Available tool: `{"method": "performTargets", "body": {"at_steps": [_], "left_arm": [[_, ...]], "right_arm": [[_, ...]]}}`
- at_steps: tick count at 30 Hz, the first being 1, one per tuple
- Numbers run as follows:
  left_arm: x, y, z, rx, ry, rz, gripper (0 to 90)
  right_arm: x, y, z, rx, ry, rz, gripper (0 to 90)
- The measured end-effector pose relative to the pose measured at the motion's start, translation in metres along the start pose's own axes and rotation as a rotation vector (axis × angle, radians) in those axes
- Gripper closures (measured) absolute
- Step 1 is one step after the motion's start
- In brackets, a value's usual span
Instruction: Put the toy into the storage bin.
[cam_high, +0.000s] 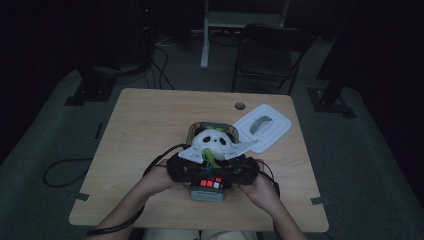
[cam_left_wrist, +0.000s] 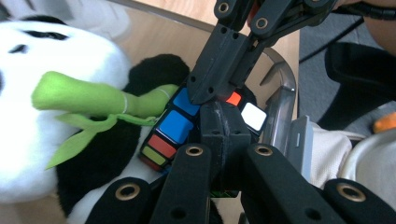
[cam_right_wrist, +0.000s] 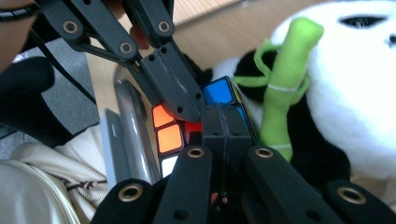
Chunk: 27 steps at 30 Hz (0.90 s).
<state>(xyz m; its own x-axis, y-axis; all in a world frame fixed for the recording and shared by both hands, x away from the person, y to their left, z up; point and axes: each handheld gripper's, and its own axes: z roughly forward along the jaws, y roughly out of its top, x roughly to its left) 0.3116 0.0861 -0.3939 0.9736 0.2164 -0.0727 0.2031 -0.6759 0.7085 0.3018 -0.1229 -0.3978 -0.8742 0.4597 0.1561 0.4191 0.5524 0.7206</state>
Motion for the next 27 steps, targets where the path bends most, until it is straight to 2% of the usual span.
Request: {"method": "performTargets", "body": {"at_steps": [3,5,7,8,11,14,17,19,20,22,23,25,27], "left_arm": [[0.001,0.001,0.001,0.005,-0.005,0.002,90.0],[0.003,0.0,0.005,0.032,-0.012,-0.003,90.0],[0.004,-0.002,0.008,0.047,-0.025,-0.014,90.0],[0.003,-0.002,0.011,0.06,-0.043,-0.002,90.0],[-0.001,0.001,0.011,0.081,-0.02,0.018,90.0],[-0.001,0.001,0.008,0.04,-0.037,0.001,90.0],[-0.001,0.002,-0.001,-0.012,-0.041,-0.002,90.0],[-0.001,0.002,-0.004,-0.022,-0.043,-0.001,90.0],[0.001,0.002,-0.008,-0.042,-0.036,-0.014,90.0],[0.004,0.0,-0.012,-0.061,-0.049,-0.022,89.7],[0.005,0.0,-0.014,-0.063,-0.034,-0.028,84.7],[0.006,-0.001,-0.018,-0.078,-0.028,-0.029,84.4],[0.007,-0.002,-0.021,-0.088,-0.021,-0.034,80.0]], "right_arm": [[-0.002,-0.001,0.0,0.004,-0.002,0.015,90.0],[-0.002,-0.001,0.003,0.016,-0.011,0.014,90.0],[-0.002,-0.001,0.006,0.03,-0.003,0.024,90.0],[-0.002,-0.001,0.007,0.036,-0.013,0.027,90.0],[0.001,-0.001,0.008,0.045,-0.034,0.02,90.0],[0.0,-0.001,0.005,0.032,-0.026,0.029,90.0],[0.0,0.001,-0.003,-0.004,-0.017,0.049,90.0],[-0.001,0.001,-0.006,-0.017,-0.016,0.053,89.1],[-0.002,0.002,-0.011,-0.036,-0.008,0.068,79.0],[-0.002,0.003,-0.016,-0.04,-0.047,0.07,70.5],[-0.004,0.003,-0.018,-0.058,-0.04,0.089,66.2],[-0.009,0.001,-0.023,-0.071,-0.059,0.114,50.9],[-0.014,-0.001,-0.028,-0.094,-0.073,0.139,45.2]]}}
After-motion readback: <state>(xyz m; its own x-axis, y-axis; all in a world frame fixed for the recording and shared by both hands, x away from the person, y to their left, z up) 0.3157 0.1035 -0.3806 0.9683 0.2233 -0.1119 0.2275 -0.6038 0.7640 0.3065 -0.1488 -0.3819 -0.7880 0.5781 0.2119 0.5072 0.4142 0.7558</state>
